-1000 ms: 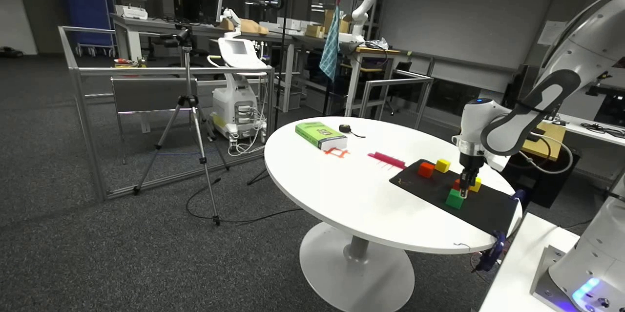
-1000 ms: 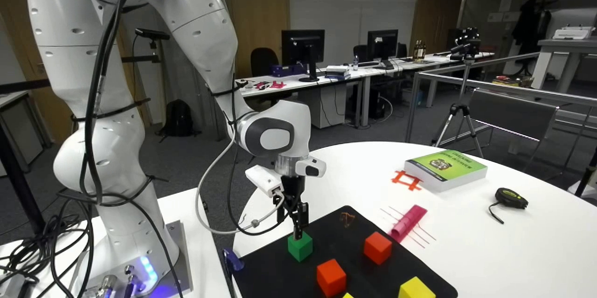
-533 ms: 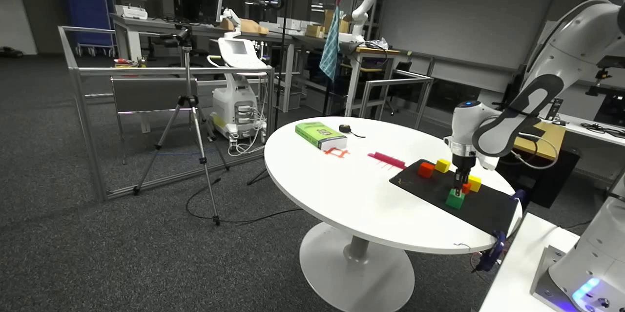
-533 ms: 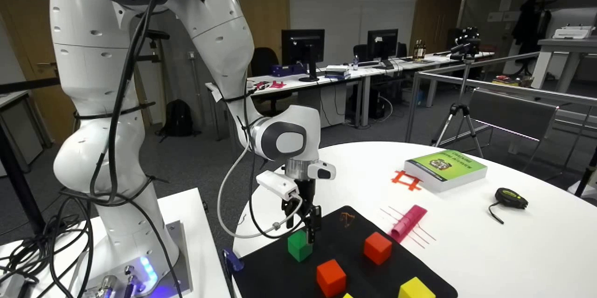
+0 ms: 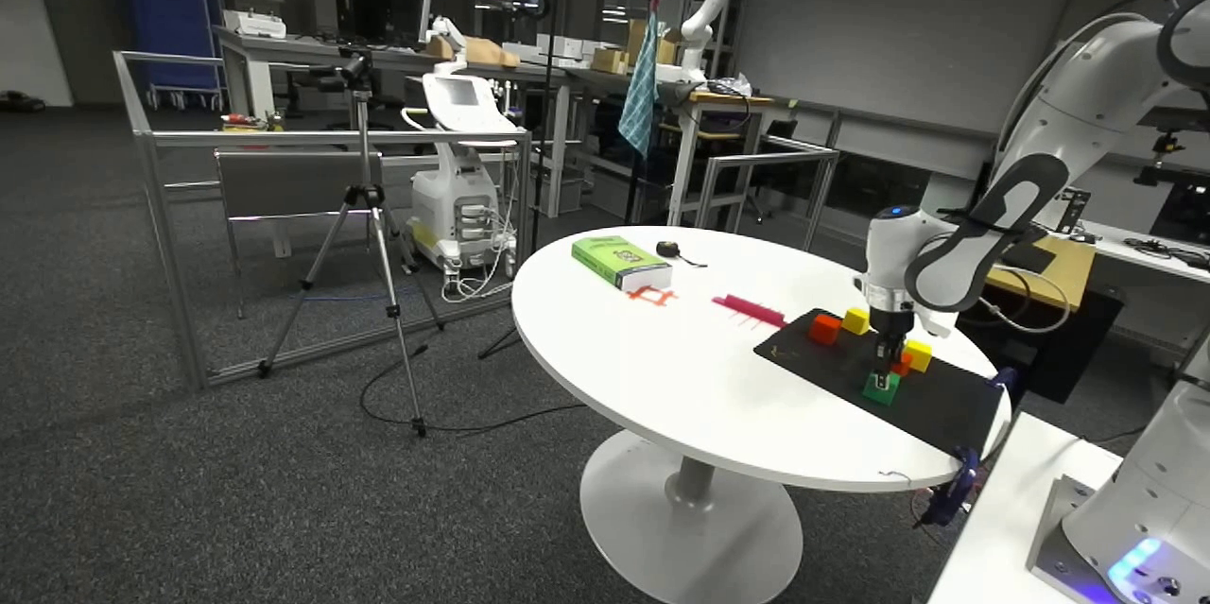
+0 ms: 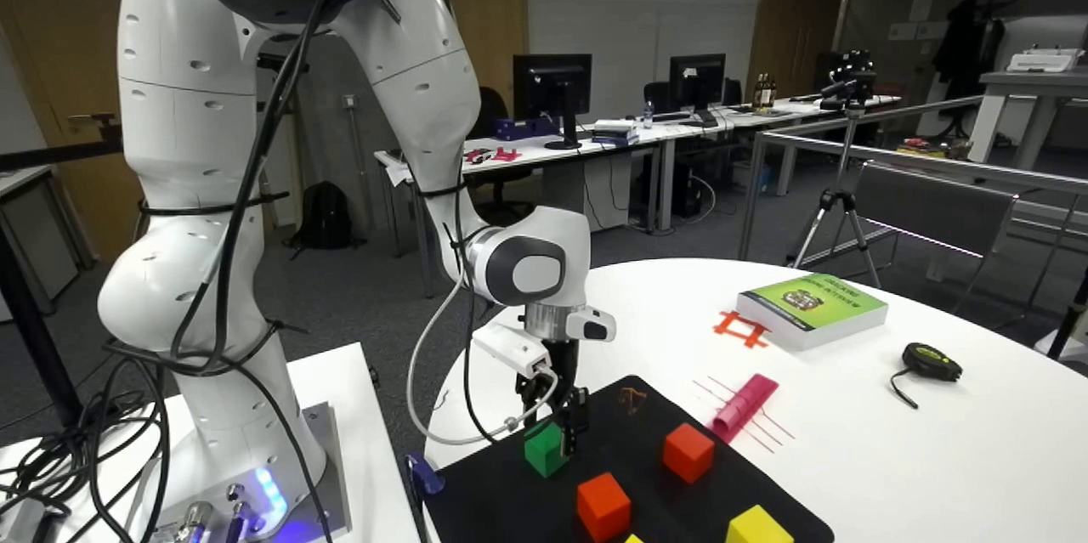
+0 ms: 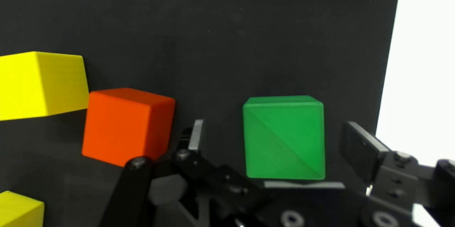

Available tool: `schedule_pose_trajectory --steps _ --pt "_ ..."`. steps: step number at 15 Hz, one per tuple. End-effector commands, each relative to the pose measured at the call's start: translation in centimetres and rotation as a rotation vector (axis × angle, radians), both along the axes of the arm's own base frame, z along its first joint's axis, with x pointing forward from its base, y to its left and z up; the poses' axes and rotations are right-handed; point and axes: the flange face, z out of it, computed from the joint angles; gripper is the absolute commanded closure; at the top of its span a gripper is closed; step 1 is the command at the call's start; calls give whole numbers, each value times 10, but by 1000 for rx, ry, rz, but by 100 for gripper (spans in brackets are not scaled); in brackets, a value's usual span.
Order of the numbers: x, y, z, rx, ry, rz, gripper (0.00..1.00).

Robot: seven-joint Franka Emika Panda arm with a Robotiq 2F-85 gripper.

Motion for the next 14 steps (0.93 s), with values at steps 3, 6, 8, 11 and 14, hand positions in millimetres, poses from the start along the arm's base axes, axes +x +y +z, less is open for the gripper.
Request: schedule_pose_trajectory --steps 3,6,8,11,14 --pt "8 2 -5 0 -20 34 0" --pt "10 7 -9 2 -15 46 0" --pt "11 11 -12 1 -15 56 0" --pt "12 14 -13 0 -11 69 0" --pt "15 13 -15 -2 -6 72 33"
